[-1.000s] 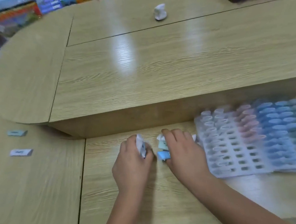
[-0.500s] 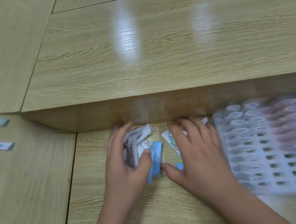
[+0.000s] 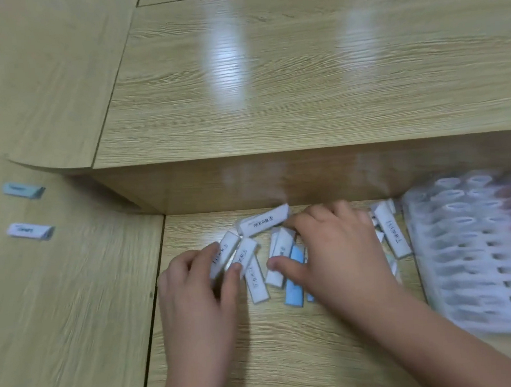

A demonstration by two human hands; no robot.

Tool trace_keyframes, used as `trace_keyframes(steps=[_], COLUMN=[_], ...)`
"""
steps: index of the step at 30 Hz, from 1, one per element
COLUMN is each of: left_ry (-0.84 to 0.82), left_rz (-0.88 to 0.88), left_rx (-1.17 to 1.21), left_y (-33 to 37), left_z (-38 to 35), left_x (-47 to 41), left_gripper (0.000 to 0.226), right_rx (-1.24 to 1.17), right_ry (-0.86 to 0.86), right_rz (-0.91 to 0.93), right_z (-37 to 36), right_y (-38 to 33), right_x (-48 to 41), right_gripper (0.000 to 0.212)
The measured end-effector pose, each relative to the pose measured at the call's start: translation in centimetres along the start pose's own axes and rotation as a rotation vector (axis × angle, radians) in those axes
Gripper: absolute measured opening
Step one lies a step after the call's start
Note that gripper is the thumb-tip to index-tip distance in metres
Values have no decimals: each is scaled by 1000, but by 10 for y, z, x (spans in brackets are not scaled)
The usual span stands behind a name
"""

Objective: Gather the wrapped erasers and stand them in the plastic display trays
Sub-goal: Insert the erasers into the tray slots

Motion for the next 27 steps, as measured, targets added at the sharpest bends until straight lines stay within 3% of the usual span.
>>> trace_keyframes(steps=[4, 9, 14, 23, 27], left_ry=[-38, -49, -24, -256, -387], left_rz=[37, -10, -31, -91, -165], left_rx=[-23, -141, 59, 502, 509], left_y=[2, 11, 31, 138, 167], left_z=[4, 7, 24, 15, 1], left_x=[-18, -19, -19, 23, 46], left_gripper=[29, 10, 12, 21, 13], right_rx=[-123, -717, -1173, -1135, -1085], right_ry=[27, 159, 200, 399, 503], right_rz=[-15, -98, -125, -111, -149], right_z=[7, 13, 33, 102, 124], right_y=[3, 20, 33, 107, 153], right_x=[-7, -2, 17, 73, 100], right_gripper=[50, 11, 14, 10, 14])
Point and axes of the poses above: each hand's wrist, its own x-axis away from the middle knuckle, its own z-axis out of the back of the hand, y = z × x, the point moved 3 cm from there along -x, towards the middle knuckle, and after that the axes turned 6 degrees about z, right-handed, at the moved point
